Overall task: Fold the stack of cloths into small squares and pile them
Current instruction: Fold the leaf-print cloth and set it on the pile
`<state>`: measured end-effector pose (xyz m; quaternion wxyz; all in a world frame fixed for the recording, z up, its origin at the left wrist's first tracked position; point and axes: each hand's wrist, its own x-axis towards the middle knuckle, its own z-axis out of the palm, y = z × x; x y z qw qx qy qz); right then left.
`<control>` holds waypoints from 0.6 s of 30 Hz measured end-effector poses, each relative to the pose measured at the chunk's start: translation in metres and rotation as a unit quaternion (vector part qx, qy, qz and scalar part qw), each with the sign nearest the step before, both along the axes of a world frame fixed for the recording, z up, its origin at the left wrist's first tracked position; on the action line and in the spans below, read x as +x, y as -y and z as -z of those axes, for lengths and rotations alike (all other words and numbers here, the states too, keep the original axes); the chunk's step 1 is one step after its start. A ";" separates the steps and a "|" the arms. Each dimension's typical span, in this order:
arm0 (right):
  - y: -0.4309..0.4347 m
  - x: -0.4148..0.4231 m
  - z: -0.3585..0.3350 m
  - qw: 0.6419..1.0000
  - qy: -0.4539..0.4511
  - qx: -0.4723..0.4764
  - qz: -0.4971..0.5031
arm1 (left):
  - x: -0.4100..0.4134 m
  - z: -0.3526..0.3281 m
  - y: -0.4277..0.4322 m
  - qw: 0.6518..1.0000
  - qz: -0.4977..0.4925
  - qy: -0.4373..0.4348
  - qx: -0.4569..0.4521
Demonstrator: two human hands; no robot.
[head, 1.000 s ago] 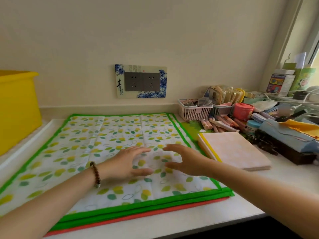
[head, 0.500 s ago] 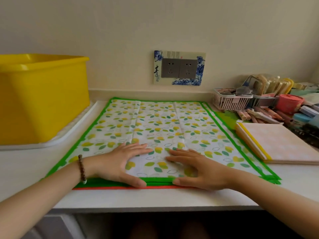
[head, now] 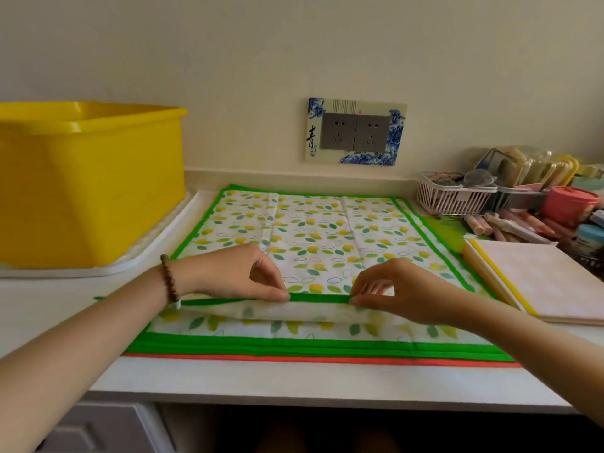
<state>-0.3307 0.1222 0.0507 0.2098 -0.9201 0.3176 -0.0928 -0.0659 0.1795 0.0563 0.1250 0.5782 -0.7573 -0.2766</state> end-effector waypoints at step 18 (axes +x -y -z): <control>0.117 0.065 0.006 0.966 0.093 -0.148 0.192 | 0.012 0.002 0.090 0.927 -0.172 0.094 -0.319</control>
